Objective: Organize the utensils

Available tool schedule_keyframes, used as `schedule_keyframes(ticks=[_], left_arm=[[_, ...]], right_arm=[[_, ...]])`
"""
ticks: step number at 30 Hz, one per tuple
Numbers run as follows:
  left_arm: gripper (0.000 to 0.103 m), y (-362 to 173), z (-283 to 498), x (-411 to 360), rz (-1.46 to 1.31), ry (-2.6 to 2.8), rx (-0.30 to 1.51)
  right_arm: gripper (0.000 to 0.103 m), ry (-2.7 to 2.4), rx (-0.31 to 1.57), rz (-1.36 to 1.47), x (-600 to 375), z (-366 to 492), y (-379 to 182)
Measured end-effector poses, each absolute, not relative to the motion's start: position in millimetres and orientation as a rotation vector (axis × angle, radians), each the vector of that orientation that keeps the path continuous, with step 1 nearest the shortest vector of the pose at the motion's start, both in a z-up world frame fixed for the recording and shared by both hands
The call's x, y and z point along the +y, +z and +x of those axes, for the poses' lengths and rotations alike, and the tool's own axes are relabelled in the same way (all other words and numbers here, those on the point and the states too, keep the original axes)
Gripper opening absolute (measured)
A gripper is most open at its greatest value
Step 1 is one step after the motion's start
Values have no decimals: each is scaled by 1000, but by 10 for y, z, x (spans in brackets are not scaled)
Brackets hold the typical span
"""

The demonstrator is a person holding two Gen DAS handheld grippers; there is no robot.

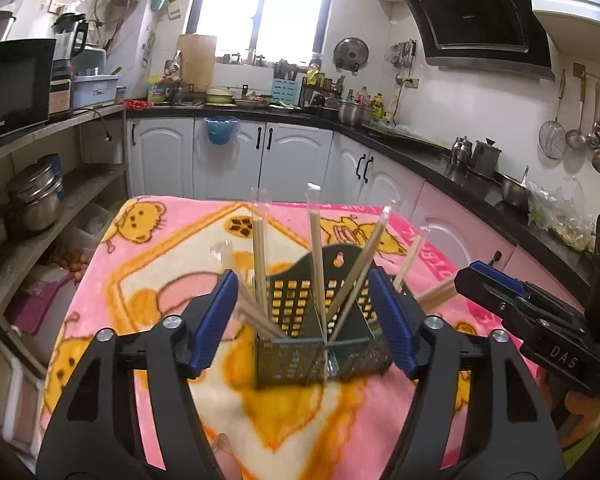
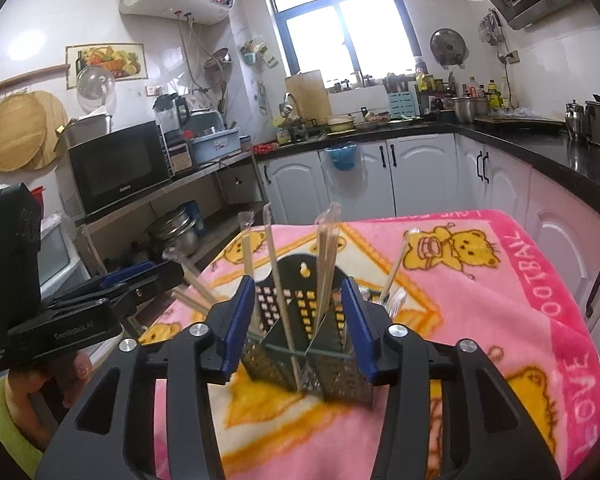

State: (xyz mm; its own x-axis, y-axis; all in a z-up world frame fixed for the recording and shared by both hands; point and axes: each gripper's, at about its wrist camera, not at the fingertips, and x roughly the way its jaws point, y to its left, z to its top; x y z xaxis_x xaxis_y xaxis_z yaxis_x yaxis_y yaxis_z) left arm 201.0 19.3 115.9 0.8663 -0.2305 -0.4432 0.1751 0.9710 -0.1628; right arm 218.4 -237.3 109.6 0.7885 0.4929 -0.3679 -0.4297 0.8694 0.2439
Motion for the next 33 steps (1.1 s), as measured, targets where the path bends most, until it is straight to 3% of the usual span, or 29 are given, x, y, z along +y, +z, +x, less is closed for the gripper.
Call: schedule_keyframes(ticks=[13, 33], left_arm=[[91, 950, 1731, 197, -116, -217, 508], [92, 502, 1441, 182, -112, -178, 530]], right_arm=[[63, 502, 503, 103, -2368, 1891, 822], [77, 449, 570, 74, -2477, 1658, 360]])
